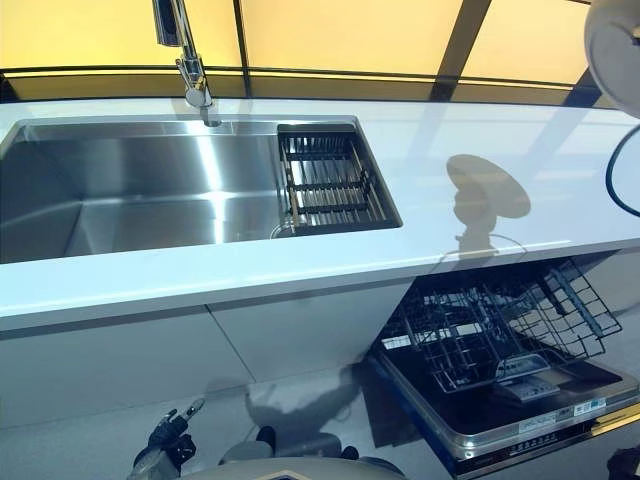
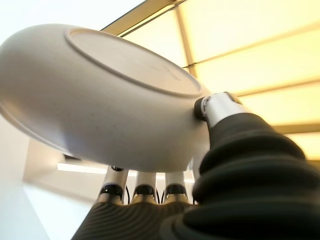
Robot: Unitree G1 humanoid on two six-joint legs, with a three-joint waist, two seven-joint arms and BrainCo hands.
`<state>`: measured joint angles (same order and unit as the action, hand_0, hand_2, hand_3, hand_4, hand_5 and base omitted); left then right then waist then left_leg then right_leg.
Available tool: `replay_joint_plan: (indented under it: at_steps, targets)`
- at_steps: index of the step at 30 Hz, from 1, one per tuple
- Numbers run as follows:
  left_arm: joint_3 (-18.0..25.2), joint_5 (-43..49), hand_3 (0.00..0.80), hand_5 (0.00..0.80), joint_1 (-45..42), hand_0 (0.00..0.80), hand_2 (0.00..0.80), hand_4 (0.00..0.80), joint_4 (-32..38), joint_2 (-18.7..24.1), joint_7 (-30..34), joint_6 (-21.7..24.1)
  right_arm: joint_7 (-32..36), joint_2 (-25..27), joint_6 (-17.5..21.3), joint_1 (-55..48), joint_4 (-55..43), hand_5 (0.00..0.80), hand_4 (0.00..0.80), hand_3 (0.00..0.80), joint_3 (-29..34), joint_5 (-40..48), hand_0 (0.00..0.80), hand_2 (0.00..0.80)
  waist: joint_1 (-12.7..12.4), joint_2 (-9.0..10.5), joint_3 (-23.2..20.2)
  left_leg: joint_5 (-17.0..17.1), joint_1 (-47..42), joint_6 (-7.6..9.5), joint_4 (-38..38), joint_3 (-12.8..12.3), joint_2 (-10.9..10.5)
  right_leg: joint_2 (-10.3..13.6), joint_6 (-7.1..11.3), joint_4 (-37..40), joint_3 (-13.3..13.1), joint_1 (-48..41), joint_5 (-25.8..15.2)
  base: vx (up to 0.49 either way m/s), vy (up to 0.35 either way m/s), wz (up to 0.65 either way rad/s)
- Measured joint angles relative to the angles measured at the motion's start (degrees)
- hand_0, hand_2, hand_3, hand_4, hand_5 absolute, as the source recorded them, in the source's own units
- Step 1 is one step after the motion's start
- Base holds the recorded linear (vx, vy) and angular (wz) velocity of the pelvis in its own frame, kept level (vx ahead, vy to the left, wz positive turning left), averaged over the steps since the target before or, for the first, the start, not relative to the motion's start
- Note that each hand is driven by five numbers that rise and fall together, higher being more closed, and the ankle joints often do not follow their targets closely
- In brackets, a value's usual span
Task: Take plates into dishwasher
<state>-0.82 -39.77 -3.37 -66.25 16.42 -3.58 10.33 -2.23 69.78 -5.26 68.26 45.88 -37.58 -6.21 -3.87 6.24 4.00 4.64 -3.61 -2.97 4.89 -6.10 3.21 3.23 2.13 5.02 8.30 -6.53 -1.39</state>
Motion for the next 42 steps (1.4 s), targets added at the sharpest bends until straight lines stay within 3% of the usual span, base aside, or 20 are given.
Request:
replay_joint_plan:
  at_steps: [3, 7, 12, 16, 24, 31, 42]
  targets:
    - [0.0, -0.5, 0.0, 0.0, 0.0, 0.0, 0.0, 0.0, 0.1, 0.0, -0.4, -0.4, -2.3, 1.4, 0.3, -7.3, -5.2, 0.8, 0.8, 0.8, 1.9, -4.8, 0.8, 0.8, 1.2, -0.14, -0.1, -0.1, -0.2, 0.03, 0.0, -0.8, 0.1, 0.0, 0.12, 0.0, -0.9, 0.3, 0.0, -0.029, 0.008, -0.14]
    - [0.0, -0.5, 0.0, 0.0, -0.2, 0.0, 0.0, 0.0, 0.3, -0.2, -0.5, -1.0, -6.2, 1.5, 0.4, -23.0, -11.1, 0.8, 0.8, 0.8, 11.6, -10.1, 0.8, 0.8, 1.8, -0.4, -0.3, -0.8, -0.5, 0.27, 0.0, -1.7, 0.2, -0.1, 0.26, 0.0, -2.0, 0.5, 0.0, -0.018, 0.008, -0.14]
    - [2.1, -0.5, 0.0, 0.0, -0.7, 0.0, 0.0, 0.0, 1.8, -0.7, -0.7, -1.1, -8.9, 1.3, 0.4, -39.8, -14.7, 0.8, 0.8, 0.8, 19.4, -17.8, 0.8, 0.8, 3.9, -1.69, -0.5, -0.7, -0.1, 0.06, 0.0, -2.4, 0.2, -0.1, 0.11, -0.2, -2.8, 1.1, -0.3, -0.017, -0.004, -0.07]
    - [2.5, -0.5, 0.0, 0.0, -0.4, 0.0, 0.0, 0.0, 2.4, -1.0, -1.1, -1.1, -12.8, -2.2, 0.2, -51.6, -18.0, 0.8, 0.8, 0.8, 27.1, -23.9, 0.8, 0.8, 5.4, -2.55, 0.0, -1.0, -0.4, 0.04, 0.1, -3.1, 0.2, -0.2, 0.14, -0.2, -3.5, 1.1, -0.3, -0.018, 0.001, -0.09]
    - [2.6, -0.5, 0.0, 0.0, -0.3, 0.0, 0.0, 0.0, 2.7, -2.2, -2.1, -1.1, -15.2, -8.3, 0.2, -60.2, -19.3, 0.8, 0.8, 0.8, 30.5, -30.9, 0.8, 0.8, 7.7, -3.23, 0.7, -1.2, -0.7, -0.07, 0.3, -3.7, 0.4, -0.2, 0.42, 0.0, -4.1, 1.2, -0.1, -0.008, -0.001, -0.04]
    - [4.7, -0.5, 0.0, 0.0, -0.4, 0.0, 0.0, 0.0, 4.5, -2.4, -3.0, -1.3, -15.4, -10.2, 1.3, -66.1, -20.7, 0.8, 0.8, 0.8, 32.8, -35.3, 0.8, 0.8, 7.7, -3.64, 1.7, -1.3, -0.8, -0.06, 0.1, -4.1, 0.4, -0.3, 0.3, 0.0, -4.5, 1.3, -0.2, 0.0, -0.002, -0.01]
    - [4.9, -0.4, 0.0, 0.0, -0.5, 0.0, 0.0, 0.0, 4.5, -2.5, -3.0, -1.3, -18.5, -14.4, 3.1, -66.3, -20.5, 0.8, 0.8, 0.8, 32.6, -39.4, 0.8, 0.8, 7.5, -3.4, 1.8, -1.4, -0.9, -0.02, 0.1, -4.3, 0.4, -0.2, 0.35, 0.0, -4.6, 1.2, -0.2, 0.0, 0.0, 0.0]
